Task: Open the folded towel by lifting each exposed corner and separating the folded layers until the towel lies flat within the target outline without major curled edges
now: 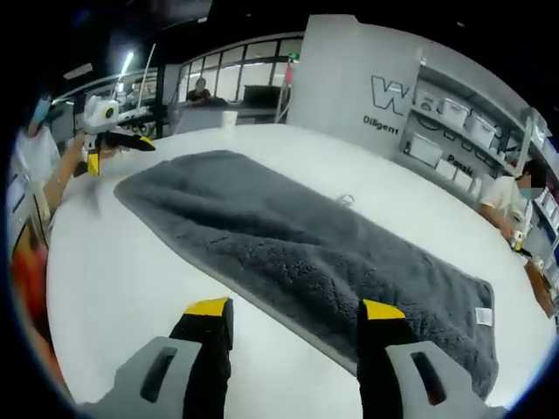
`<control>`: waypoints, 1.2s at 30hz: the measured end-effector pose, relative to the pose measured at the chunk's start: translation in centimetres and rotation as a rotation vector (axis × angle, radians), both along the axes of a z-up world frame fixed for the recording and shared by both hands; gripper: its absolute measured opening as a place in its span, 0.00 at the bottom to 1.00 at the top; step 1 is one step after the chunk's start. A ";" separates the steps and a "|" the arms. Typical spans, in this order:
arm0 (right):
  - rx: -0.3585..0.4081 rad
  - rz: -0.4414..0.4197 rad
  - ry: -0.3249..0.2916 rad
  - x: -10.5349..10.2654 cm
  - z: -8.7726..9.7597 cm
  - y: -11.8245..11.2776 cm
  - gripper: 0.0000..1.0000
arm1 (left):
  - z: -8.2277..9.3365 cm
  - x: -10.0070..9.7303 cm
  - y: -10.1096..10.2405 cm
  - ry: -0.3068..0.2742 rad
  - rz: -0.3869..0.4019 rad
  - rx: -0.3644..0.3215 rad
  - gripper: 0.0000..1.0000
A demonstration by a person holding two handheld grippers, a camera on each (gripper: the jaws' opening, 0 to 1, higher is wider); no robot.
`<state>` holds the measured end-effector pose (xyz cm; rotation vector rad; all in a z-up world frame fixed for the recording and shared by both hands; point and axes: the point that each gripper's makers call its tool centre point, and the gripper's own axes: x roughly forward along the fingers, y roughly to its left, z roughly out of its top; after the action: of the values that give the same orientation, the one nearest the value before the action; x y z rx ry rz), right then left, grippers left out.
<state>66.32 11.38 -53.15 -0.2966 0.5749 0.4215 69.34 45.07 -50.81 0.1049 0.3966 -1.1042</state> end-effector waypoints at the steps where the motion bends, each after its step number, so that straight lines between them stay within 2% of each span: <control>1: 0.004 0.011 0.006 0.1 -0.2 0.3 0.48 | 0.0 0.0 0.0 -0.001 -0.001 0.001 1.00; 6: -0.047 0.100 0.057 0.0 -1.8 1.9 0.41 | -0.2 -0.1 -0.3 -0.003 -0.006 0.003 1.00; 8: -0.038 0.119 0.067 0.1 -2.2 2.7 0.38 | -0.2 -0.1 -0.4 -0.005 -0.007 -0.001 1.00; 11: -0.026 0.163 0.067 0.2 -2.2 4.0 0.27 | 0.0 0.0 -0.5 -0.005 -0.011 -0.009 1.00; 15: -0.009 0.186 0.077 0.7 -2.4 4.8 0.28 | 0.2 0.1 -0.6 -0.011 -0.012 -0.010 1.00; 18: -0.024 0.211 0.092 1.0 -3.0 5.0 0.23 | 0.3 0.2 -0.7 -0.012 -0.009 -0.016 1.00; 19: -0.027 0.216 0.095 1.1 -3.2 5.1 0.21 | 0.3 0.2 -0.7 -0.012 -0.008 -0.017 1.00; 21: 0.022 0.216 0.118 1.1 -3.3 5.5 0.15 | 0.2 0.2 -0.7 -0.012 -0.008 -0.015 1.00; 26: 0.039 0.213 0.138 1.0 -3.4 5.4 0.11 | 0.0 0.3 -0.7 -0.010 -0.004 -0.010 1.00; 29: 0.029 0.207 0.140 0.9 -3.5 5.1 0.00 | -0.1 0.3 -0.7 -0.010 -0.003 -0.010 1.00; 36: 0.045 0.216 0.168 -0.7 -3.5 5.1 0.00 | -0.1 0.2 -0.7 -0.012 -0.006 -0.009 1.00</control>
<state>65.64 16.43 -56.63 -0.2826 0.6993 0.6713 69.52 44.36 -50.96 0.1050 0.3813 -1.1107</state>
